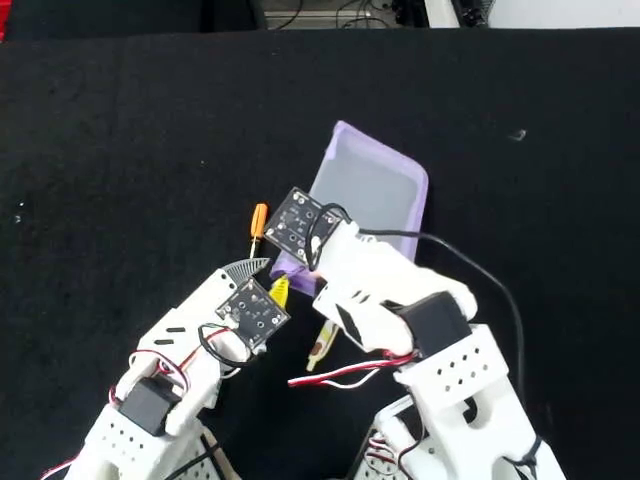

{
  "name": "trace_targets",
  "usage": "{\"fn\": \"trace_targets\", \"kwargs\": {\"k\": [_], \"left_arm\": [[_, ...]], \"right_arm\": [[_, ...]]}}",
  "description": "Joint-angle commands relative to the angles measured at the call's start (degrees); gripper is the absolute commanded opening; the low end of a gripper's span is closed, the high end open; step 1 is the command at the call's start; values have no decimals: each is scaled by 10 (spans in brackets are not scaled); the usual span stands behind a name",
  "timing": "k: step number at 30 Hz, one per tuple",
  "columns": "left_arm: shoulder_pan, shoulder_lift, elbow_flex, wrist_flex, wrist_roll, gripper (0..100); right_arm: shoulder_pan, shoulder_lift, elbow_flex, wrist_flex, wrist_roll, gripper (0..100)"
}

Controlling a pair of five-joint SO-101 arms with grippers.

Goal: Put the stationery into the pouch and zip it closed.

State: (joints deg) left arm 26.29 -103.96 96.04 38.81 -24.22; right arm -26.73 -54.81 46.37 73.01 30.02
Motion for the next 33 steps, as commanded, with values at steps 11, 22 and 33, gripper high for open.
{"fn": "trace_targets", "kwargs": {"k": [11, 22, 33], "left_arm": [[0, -5, 13, 3, -5, 123], [29, -5, 13, 32, -6, 122], [-198, -5, 13, 32, -8, 120]], "right_arm": [[-7, 3, -66, 4, -18, 11], [-7, 4, -59, 34, -14, 11], [-76, 7, -7, 103, 29, 12]]}}
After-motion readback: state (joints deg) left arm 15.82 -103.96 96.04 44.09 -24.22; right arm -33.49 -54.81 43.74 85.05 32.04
